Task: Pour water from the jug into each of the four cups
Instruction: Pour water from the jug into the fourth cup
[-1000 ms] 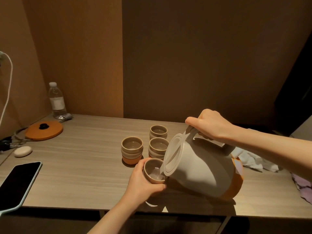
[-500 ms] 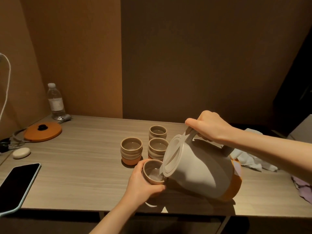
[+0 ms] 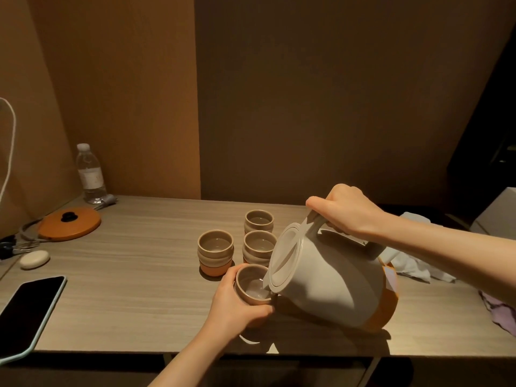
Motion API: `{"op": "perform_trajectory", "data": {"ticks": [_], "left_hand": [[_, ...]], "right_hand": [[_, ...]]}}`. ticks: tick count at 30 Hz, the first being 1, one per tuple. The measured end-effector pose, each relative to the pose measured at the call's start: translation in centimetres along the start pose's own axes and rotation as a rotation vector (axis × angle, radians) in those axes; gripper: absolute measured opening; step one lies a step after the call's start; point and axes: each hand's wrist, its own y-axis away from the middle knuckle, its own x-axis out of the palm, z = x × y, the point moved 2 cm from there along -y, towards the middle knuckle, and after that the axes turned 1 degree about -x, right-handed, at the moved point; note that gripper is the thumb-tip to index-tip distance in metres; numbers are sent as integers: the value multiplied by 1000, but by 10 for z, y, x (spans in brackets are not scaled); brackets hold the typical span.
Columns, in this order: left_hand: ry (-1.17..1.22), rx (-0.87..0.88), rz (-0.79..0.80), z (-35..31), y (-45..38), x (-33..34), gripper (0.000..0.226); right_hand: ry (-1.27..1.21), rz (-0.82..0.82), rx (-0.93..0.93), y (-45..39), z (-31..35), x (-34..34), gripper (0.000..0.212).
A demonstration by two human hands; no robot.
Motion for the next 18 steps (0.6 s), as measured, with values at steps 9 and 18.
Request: {"op": "perform_trajectory", "data": {"ticks": [9, 18], "left_hand": [[15, -22, -2, -7, 0, 1, 79], [27, -8, -35, -20, -7, -3, 80]], "right_hand": [[-101, -54, 37, 5, -15, -8, 53], [-431, -155, 147, 19, -41, -16, 57]]}}
